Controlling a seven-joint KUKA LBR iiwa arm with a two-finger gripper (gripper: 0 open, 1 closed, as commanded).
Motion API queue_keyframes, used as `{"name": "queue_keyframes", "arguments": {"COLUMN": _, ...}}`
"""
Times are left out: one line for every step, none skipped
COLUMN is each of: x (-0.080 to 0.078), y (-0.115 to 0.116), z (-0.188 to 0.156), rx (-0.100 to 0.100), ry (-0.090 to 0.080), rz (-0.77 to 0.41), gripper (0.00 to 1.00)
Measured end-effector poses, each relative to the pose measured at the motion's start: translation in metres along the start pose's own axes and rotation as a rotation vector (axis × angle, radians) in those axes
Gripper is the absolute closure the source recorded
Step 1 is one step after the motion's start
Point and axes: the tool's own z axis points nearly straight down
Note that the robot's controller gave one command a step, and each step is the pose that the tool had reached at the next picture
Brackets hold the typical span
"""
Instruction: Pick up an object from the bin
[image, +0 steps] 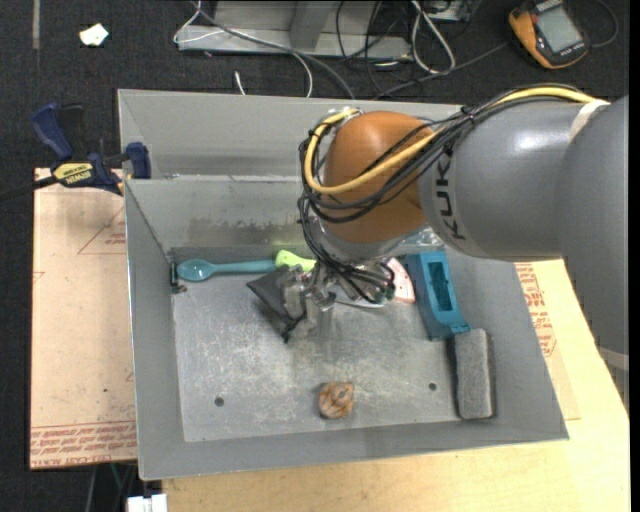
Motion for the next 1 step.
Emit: {"name": "queue_keyframes", "arguments": {"x": -0.0003, "y": 0.0004, "z": -0.0463, "rx": -0.001, "ry": 0.001, "rz": 0.001, "gripper": 1.00}}
